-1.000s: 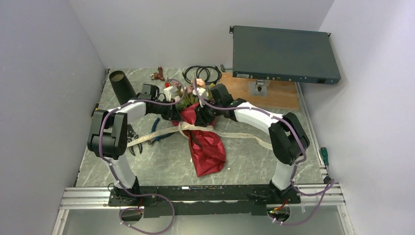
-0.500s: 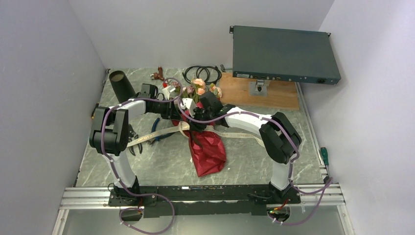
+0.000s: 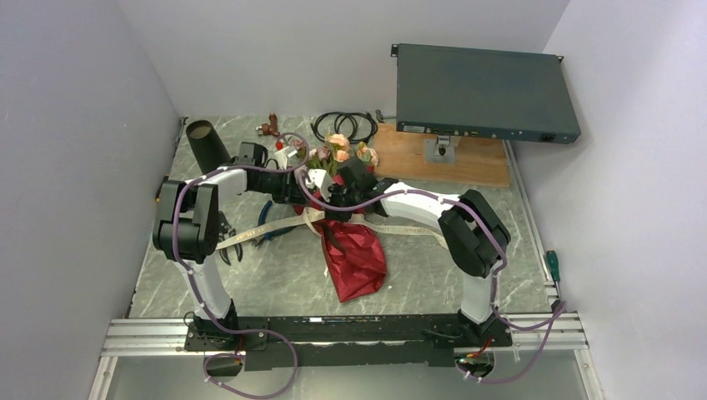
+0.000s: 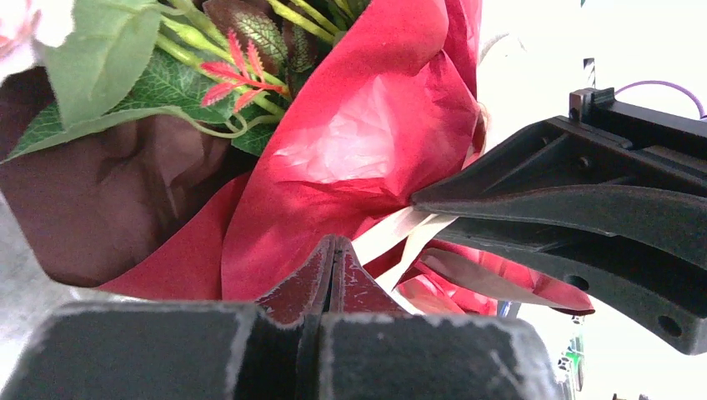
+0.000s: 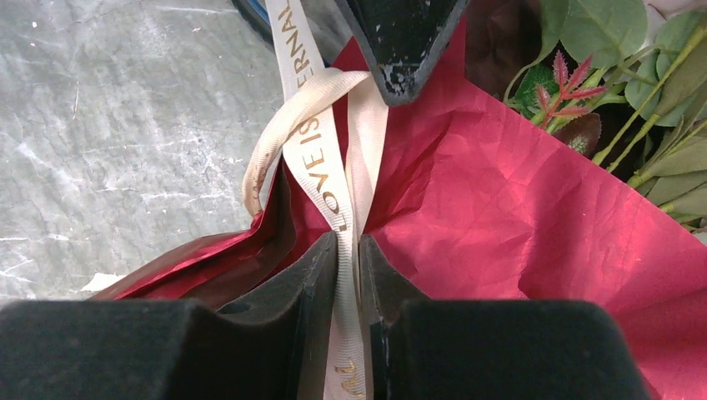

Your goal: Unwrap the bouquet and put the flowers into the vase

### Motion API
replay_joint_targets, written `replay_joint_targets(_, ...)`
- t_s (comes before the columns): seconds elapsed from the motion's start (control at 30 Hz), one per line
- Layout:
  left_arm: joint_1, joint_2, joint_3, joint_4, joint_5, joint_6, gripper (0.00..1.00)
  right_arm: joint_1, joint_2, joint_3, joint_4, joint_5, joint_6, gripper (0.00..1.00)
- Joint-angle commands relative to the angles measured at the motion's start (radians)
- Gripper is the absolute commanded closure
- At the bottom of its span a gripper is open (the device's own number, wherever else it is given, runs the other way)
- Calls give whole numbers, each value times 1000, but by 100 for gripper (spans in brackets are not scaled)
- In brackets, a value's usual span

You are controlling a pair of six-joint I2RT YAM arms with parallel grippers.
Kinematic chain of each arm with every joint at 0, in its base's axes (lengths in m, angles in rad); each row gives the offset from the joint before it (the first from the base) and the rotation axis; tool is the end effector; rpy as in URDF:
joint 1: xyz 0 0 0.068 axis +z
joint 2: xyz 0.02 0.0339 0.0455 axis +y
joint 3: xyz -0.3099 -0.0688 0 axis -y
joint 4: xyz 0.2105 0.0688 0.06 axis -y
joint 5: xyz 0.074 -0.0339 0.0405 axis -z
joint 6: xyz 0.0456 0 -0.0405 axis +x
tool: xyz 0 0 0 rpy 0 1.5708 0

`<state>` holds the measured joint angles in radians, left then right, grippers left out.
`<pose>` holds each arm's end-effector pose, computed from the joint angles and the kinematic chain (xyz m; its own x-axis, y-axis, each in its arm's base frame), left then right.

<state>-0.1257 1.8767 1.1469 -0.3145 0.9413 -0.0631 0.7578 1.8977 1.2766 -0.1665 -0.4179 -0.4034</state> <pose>0.3534 -0.0818 0.2262 -0.8861 0.0746 -0.4574 0.4218 0.5389 -0.7292 0.2831 0.2933 0.2513 -0.1452 -0.6313 -0.7618 -0.9711 0.2383 -0.0124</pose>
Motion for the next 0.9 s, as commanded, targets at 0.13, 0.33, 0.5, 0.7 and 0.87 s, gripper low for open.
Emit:
replay_joint_targets(0.13,34,-23,44,-47,-26,51,100,-22,-109,14,-48,46,27,80)
replay_joint_targets(0.33,45,-51,35,-66,-59,129,100,-52,-160,-21,-103,43,51,92)
replay_joint_targets(0.5,57,-76,31,-99,-88,175,100,-87,-217,-79,-137,37,52,100)
replay_joint_targets(0.7,77,-102,18,-112,-121,201,100,-168,-327,-196,-198,19,38,100)
replay_joint_targets(0.87,81,-122,10,-113,-131,224,100,-199,-402,-274,-239,19,-26,93)
